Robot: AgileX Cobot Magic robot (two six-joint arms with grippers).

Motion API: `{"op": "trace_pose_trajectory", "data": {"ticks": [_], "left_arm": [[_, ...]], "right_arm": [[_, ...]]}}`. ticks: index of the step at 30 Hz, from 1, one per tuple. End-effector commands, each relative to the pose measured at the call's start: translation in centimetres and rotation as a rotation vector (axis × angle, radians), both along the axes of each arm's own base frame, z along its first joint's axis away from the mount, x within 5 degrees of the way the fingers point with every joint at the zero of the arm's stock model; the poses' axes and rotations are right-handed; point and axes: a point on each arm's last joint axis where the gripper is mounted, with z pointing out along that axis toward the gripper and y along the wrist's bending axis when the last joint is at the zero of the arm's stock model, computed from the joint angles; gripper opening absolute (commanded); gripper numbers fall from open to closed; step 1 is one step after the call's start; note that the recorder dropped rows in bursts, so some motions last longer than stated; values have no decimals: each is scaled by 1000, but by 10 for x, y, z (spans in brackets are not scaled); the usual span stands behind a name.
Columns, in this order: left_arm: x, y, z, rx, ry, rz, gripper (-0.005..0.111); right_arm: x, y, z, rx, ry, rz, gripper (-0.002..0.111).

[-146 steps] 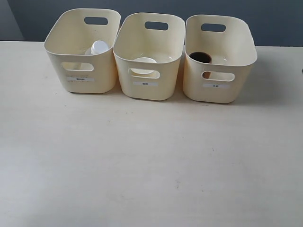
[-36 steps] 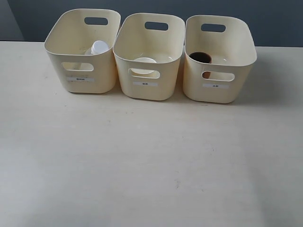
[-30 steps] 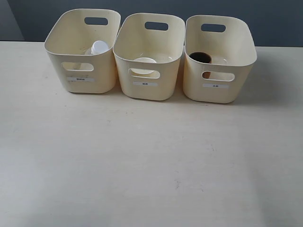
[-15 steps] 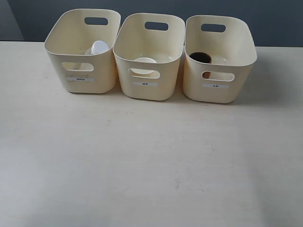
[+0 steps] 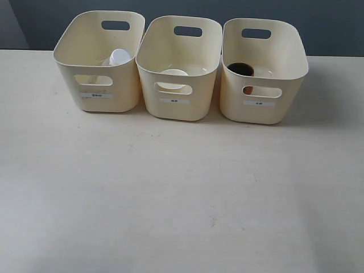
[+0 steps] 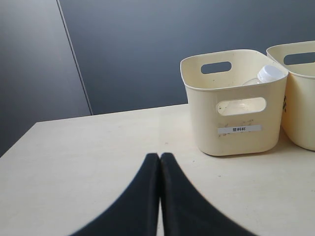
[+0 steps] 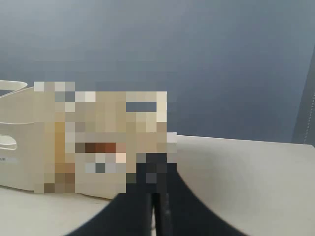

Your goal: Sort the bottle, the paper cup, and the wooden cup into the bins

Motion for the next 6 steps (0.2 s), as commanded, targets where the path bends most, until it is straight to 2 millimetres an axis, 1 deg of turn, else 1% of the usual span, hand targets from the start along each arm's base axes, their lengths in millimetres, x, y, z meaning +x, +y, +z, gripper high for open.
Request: {"op": "trace_pose_trajectory", "data": {"ticks": [1, 6], "left_arm": [[0, 0, 0, -1, -10, 1, 0], [0, 0, 0, -1, -10, 1, 0]], "right_arm": [[0, 0, 0, -10, -8, -6, -1], [0, 0, 0, -9, -6, -6, -1]]}}
